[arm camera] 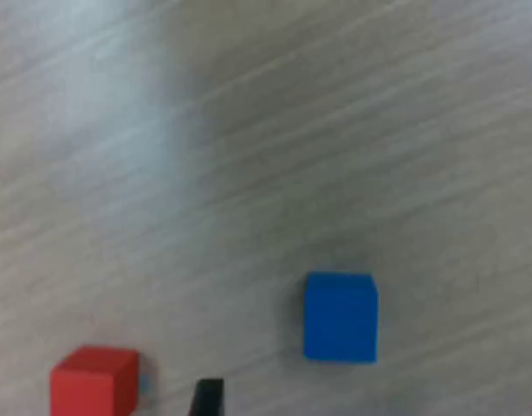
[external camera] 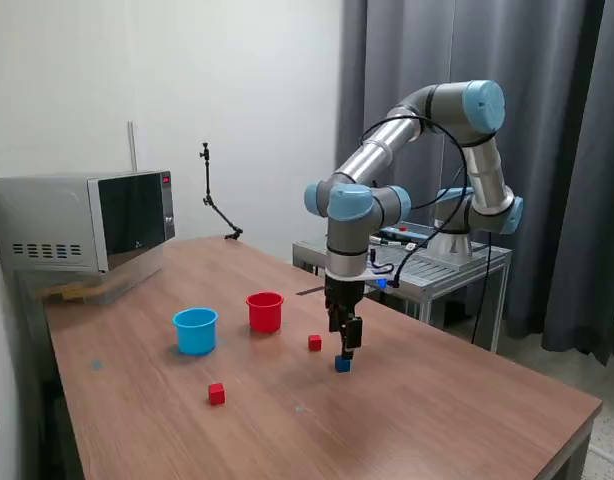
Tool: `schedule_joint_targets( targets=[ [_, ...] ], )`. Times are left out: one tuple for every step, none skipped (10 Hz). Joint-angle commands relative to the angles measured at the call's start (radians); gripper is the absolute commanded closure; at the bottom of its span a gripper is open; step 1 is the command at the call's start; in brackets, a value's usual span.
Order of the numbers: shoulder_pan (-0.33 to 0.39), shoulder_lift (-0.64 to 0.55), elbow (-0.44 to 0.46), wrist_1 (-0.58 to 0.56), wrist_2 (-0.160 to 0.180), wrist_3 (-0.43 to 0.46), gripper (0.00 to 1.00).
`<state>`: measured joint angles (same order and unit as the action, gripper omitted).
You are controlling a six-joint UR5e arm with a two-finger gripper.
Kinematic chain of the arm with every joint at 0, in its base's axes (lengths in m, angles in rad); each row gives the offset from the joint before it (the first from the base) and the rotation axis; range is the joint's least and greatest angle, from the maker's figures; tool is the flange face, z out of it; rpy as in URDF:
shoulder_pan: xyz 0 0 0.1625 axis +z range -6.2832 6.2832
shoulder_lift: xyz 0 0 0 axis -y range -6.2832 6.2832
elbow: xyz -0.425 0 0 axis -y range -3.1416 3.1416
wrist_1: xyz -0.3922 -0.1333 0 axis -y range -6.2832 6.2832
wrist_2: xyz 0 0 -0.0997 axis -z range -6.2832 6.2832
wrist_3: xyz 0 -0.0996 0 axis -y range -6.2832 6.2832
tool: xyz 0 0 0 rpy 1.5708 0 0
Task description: Place red objects in the red bin, and blue objects in the blue bin.
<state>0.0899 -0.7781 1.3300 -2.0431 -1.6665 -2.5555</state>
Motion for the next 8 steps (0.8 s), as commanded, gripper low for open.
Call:
schedule_joint_targets(
  targets=[
    [0.007,-0.004,0.026,0.000,0.001,0.015,0.00],
    [0.014,-0.006,0.026,0.000,0.001,0.015,0.00],
    [0.014,-0.006,0.026,0.000,0.002,0.017,0.00],
    [0.014,-0.006,0.026,0.000,0.004,0.017,0.00],
    [0.014,-0.003,0.031,0.000,0.004,0.017,0.00],
    [0.014,0.002,0.038,0.000,0.005,0.018,0.00],
    [0.016,0.011,0.046,-0.002,0.011,0.018,0.00],
    [0.022,0.014,0.044,-0.003,0.011,0.017,0.00]
  ],
)
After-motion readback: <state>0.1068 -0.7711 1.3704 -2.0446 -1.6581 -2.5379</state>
